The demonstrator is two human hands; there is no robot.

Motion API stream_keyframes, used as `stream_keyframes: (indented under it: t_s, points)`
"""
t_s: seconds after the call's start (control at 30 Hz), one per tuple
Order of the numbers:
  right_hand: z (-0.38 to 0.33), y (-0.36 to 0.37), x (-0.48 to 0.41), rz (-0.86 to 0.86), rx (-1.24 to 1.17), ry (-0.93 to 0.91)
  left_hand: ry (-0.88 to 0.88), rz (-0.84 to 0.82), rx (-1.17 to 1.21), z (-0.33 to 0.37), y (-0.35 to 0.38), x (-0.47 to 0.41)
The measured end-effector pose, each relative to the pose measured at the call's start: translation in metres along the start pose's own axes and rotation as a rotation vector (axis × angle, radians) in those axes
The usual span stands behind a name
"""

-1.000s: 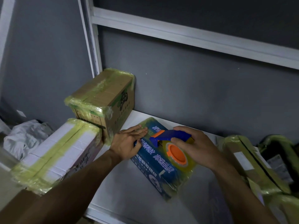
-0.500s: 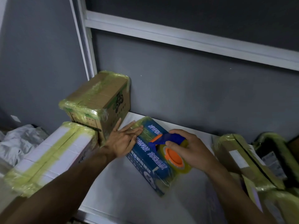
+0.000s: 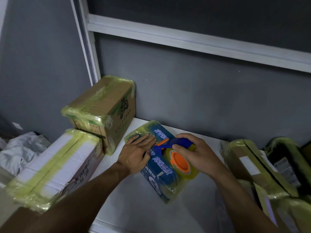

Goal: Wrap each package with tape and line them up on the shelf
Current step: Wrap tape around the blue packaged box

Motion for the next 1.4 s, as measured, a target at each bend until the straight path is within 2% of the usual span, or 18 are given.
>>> stream_keyframes:
  t_s: [0.63,1.07,1.23,1.3,1.4]
  points:
    - [-0.016,-0.026,0.038,0.011,0.041,0.057,0.076,0.027,0.014,-0.007,-0.01,-0.008]
    - [-0.008,-0.006,0.037,0.055,0.168,0.1,0.185,-0.06,-0.024,-0.03,-0.01,-0.021]
    - [-0.006,-0.008,0.028,0.066,0.125,0.1,0.15,-0.093,-0.044,-0.026,-0.017,-0.033]
    - [-0.004,-0.007,0.023,0.073,0.122,0.114,0.102,-0.086,0.053,-0.016,-0.019,-0.032]
    - [-0.003,-0.007,0.021,0.051,0.154,0.148,0.148,-0.087,0.182,0.006,-0.013,-0.021]
Point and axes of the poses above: each hand's wrist, its own x-axis away from the middle knuckle, its own y-axis out of the palm, z = x × y, the point moved 3 cm from there along -x, towards the middle knuckle, and after that the axes turned 11 degrees about -z, right-handed, at the moved point
